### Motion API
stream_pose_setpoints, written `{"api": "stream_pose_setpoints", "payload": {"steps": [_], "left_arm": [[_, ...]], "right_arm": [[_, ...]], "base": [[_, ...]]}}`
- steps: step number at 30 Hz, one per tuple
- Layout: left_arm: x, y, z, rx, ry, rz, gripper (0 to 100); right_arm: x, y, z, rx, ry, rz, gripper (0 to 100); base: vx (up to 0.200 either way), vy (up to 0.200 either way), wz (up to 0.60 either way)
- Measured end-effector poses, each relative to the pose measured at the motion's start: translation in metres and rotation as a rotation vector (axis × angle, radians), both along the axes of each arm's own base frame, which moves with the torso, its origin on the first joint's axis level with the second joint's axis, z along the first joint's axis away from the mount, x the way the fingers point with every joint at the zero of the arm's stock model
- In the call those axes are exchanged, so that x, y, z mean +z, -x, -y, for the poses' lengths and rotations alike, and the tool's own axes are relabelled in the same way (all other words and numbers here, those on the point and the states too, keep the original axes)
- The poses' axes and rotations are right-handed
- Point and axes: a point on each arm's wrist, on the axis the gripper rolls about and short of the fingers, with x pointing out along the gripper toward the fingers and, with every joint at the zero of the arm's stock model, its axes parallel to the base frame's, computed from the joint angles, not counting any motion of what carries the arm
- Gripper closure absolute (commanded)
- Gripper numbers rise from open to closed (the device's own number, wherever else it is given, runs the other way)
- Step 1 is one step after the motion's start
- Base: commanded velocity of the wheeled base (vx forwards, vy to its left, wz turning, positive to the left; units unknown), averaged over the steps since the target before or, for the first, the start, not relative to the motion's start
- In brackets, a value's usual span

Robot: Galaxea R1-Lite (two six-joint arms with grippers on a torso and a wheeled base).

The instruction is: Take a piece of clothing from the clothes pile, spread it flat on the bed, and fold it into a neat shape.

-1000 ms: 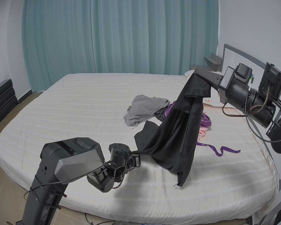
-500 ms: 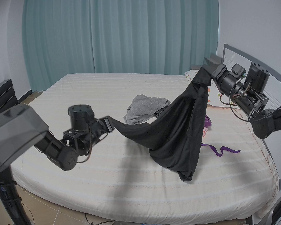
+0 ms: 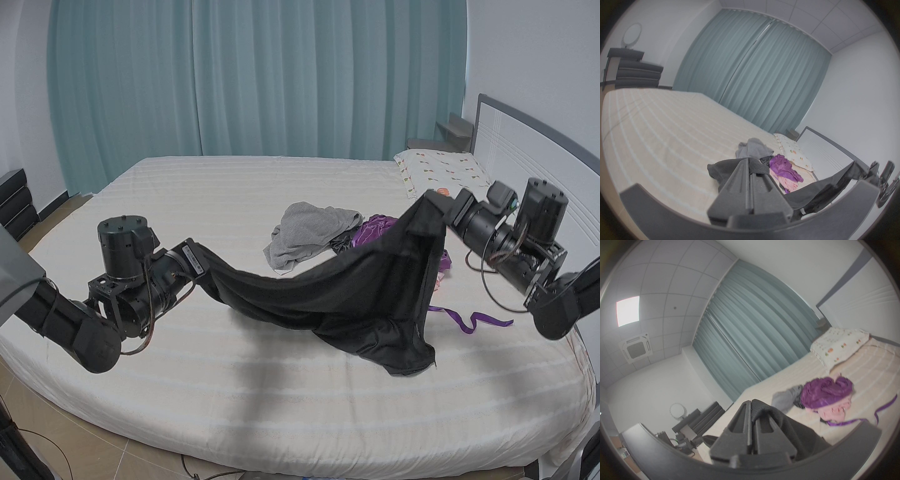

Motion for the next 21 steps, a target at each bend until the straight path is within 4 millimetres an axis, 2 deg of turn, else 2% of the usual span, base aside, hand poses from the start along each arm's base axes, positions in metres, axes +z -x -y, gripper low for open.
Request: {"api": "stream_pose_setpoints", "payload": {"steps": [3,9,21], "left_arm": [[-0.015,0.01,-0.003,0.001,0.033,-0.069,100],[-0.044,0.028,-0.001,0.006,0.107,-0.203,100],[-0.075,0.052,0.003,-0.015,0.094,-0.349,100]], "right_arm": [[-0.023,0.008,-0.006,0.022,0.019,-0.06,100],[-0.059,0.011,-0.016,0.042,0.003,-0.176,100],[-0.1,0.009,-0.019,0.018,0.038,-0.309,100]], "base": [[0.0,0.0,0.0],[0.0,0.0,0.0],[0.0,0.0,0.0]]}}
